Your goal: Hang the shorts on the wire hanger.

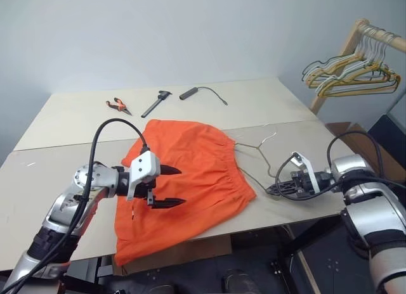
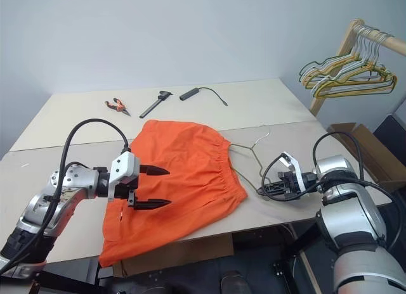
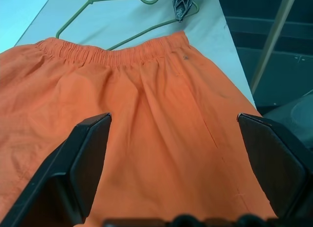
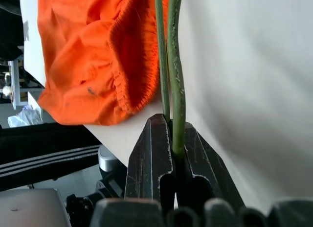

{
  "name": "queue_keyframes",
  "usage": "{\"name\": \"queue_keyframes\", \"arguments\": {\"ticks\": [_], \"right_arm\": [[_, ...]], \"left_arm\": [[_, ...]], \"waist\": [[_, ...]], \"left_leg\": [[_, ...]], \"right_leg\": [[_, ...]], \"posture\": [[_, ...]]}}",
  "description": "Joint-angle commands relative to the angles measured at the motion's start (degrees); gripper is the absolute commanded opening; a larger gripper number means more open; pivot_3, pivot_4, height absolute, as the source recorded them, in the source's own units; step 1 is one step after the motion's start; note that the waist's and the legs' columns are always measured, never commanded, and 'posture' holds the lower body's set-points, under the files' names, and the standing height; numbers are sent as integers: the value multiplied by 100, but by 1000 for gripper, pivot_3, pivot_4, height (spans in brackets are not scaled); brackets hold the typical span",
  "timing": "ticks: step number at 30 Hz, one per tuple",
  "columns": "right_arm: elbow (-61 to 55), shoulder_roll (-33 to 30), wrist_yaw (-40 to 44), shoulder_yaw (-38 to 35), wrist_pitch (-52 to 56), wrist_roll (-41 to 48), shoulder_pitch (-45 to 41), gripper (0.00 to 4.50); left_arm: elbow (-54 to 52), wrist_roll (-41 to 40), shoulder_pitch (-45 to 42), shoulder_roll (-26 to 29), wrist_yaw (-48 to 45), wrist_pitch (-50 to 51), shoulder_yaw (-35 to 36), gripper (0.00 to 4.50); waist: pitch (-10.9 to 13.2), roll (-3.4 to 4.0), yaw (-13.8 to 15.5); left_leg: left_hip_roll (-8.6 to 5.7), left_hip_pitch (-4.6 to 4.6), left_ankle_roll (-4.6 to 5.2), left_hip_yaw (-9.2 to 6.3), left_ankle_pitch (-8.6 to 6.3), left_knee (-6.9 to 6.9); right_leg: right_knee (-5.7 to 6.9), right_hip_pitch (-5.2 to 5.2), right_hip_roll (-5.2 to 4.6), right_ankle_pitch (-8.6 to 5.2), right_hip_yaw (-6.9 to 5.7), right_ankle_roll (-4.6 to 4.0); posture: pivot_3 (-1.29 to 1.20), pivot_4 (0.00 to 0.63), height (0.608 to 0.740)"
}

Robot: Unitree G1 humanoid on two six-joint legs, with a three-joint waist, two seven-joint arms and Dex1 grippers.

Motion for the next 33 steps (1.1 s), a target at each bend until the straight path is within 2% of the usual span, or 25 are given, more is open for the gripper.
{"name": "queue_keyframes", "arguments": {"ticks": [1,11,17,21,25,27,30,33], "right_arm": [[99,71,209,-342,-150,-108,-255,0],[-157,178,-193,-1127,-699,-188,-312,0],[-1600,118,-447,-1116,-1549,-346,195,0],[-2768,154,-975,-1330,-1895,-253,645,0],[-3675,156,-1366,-1248,-2441,-413,1117,0],[-3854,189,-1546,-1229,-2586,-463,1213,0],[-4087,204,-1752,-1174,-2882,-587,1327,0],[-4279,218,-1888,-1180,-2991,-628,1362,0]], "left_arm": [[-143,12,-50,-25,34,-156,50,4481],[-2,92,-186,-175,199,-281,78,4481],[823,199,-1225,-571,757,-421,365,4481],[1995,186,-2547,-733,800,-562,553,4481],[3160,129,-3625,-806,230,-656,529,4481],[3858,370,-4103,-779,-247,-864,295,4481],[5167,1059,-4800,-673,-1088,-1811,-257,4481],[6440,1605,-5494,-777,-1213,-2537,-519,4481]], "waist": [[0,1,-1],[0,1,-4],[-1,2,10],[-1,3,6],[-2,4,-32],[-2,4,-51],[-2,5,-65],[-1,5,-92]], "left_leg": [[0,0,0,0,0,0],[-1,0,0,-1,0,0],[-1,-6,-1,-11,0,8],[-2,-21,-1,-13,0,10],[-6,-32,-1,-14,0,11],[-7,-31,-1,-11,0,11],[-9,-28,-4,-12,2,11],[-10,-29,-4,-11,3,10]], "right_leg": [[0,0,0,0,0,0],[2,0,-2,0,-1,0],[6,0,-3,1,-10,1],[4,-12,-5,2,-11,3],[4,-20,-8,2,-12,4],[5,-24,-8,2,-8,4],[8,-24,-5,2,-9,4],[5,-24,0,2,-11,4]], "posture": [[-56,0,740],[-63,0,740],[-82,0,740],[-90,0,740],[-95,0,740],[-98,0,740],[-102,0,740],[-109,0,740]]}}
